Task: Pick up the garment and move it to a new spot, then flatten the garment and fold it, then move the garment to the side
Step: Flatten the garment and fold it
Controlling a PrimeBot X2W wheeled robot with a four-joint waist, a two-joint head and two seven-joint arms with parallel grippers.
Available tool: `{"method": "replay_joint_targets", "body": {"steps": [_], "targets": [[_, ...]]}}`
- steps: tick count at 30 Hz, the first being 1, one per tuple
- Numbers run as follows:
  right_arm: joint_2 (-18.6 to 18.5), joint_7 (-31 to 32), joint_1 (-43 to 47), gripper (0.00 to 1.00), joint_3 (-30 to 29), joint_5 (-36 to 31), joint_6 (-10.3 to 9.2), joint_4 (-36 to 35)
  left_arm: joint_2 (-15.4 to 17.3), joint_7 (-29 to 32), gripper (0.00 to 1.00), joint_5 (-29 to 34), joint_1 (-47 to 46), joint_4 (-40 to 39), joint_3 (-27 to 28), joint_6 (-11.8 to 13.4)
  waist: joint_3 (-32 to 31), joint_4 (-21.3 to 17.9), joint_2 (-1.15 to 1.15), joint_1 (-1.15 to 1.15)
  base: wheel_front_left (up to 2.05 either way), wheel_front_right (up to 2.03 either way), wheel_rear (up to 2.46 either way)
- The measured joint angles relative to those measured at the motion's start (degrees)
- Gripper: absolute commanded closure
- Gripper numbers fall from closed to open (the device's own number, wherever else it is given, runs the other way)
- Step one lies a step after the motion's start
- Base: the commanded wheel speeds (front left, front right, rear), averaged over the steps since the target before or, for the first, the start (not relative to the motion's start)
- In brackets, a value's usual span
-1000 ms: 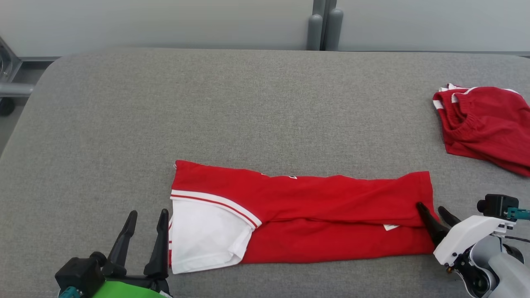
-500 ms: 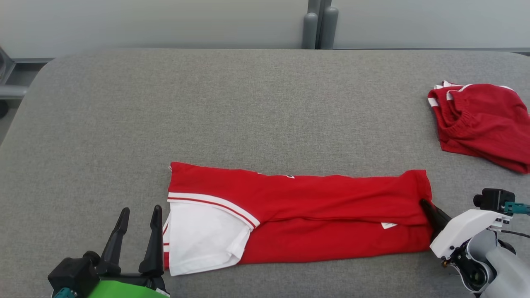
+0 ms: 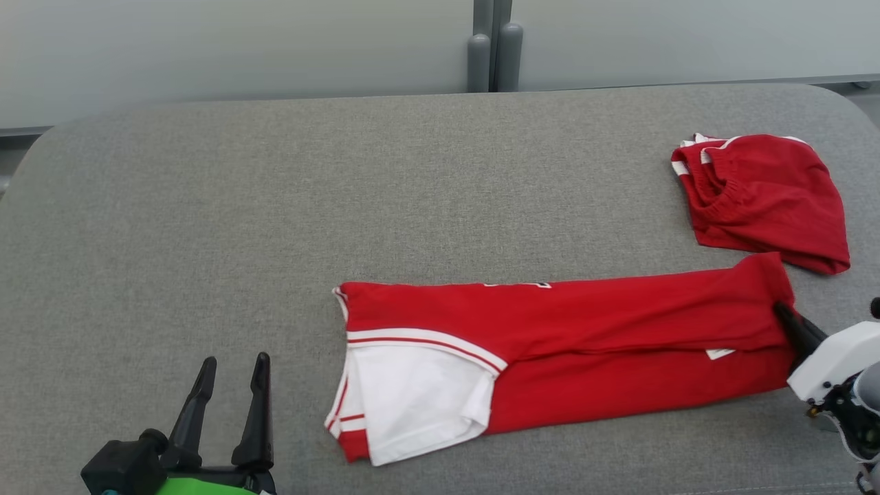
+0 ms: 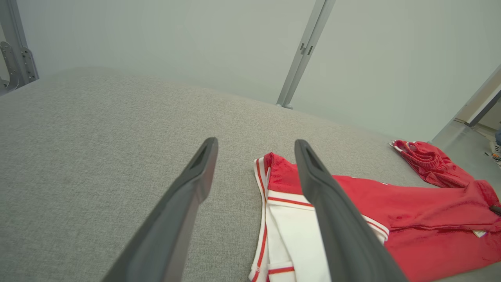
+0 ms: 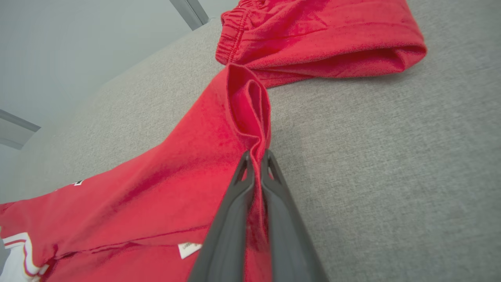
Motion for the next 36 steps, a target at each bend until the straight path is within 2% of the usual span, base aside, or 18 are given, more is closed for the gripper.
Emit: {"method": "replay_joint_targets", "body": {"steps": [4, 6, 9, 14, 19, 25, 30, 36], "targets": [[-2.96, -0.01, 0.0, 1.0, -1.47, 0.1, -0.01, 0.56, -0.01, 0.1, 0.0, 0.0, 0.14, -0.25, -0.22, 0.0, -0.55, -0.9, 0.0, 0.0, 0.0, 0.0, 0.0], [-3.13, 0.0, 0.0, 1.0, -1.57, 0.62, -0.01, 0.22, -0.01, 0.24, 0.0, 0.0, 0.18, -0.25, -0.34, 0.0, -0.85, -1.26, 0.0, 0.0, 0.0, 0.0, 0.0], [-2.18, 0.99, 0.1, 1.0, -0.27, 1.6, -0.01, -2.36, -0.02, 0.38, 0.0, 0.0, 0.19, -0.21, -1.07, -0.01, -1.39, -1.56, 0.0, 0.0, 0.0, 0.0, 0.0], [0.89, 3.39, 0.18, 1.0, 3.99, 4.13, -0.01, -10.92, -0.25, 0.75, 0.0, 0.0, 0.35, -0.21, -1.79, -0.04, -2.2, -1.54, 0.0, 0.0, 0.0, 0.0, 0.0], [1.12, 6.1, 0.17, 1.0, 7.81, 4.88, -0.01, -18.3, -0.27, 0.77, 0.0, 0.0, 1.17, -0.24, -2.04, -0.04, -2.67, -1.52, 0.0, 0.0, 0.0, 0.0, 0.0], [2.25, 7.92, -0.02, 1.0, 10.15, 6.38, -0.02, -24.03, -0.42, 1.34, 0.0, 0.0, 1.16, -0.24, -3.3, -0.07, -2.93, -0.77, 0.0, 0.0, 0.0, 0.0, 0.0], [5.31, 11.25, -1.17, 1.0, 13.22, 8.09, -0.02, -26.19, -0.49, 1.6, 0.0, 0.0, 1.16, -0.21, -3.67, -0.07, -3.07, 0.61, 0.0, 0.0, 0.0, 0.0, 0.0], [7.59, 13.69, -3.57, 1.0, 16.62, 6.51, -0.02, -25.58, -0.79, 1.82, 0.0, 0.0, 1.15, -0.08, -3.92, -0.25, -3.27, 2.72, 0.0, 0.0, 0.0, 0.0, 0.0]]}}
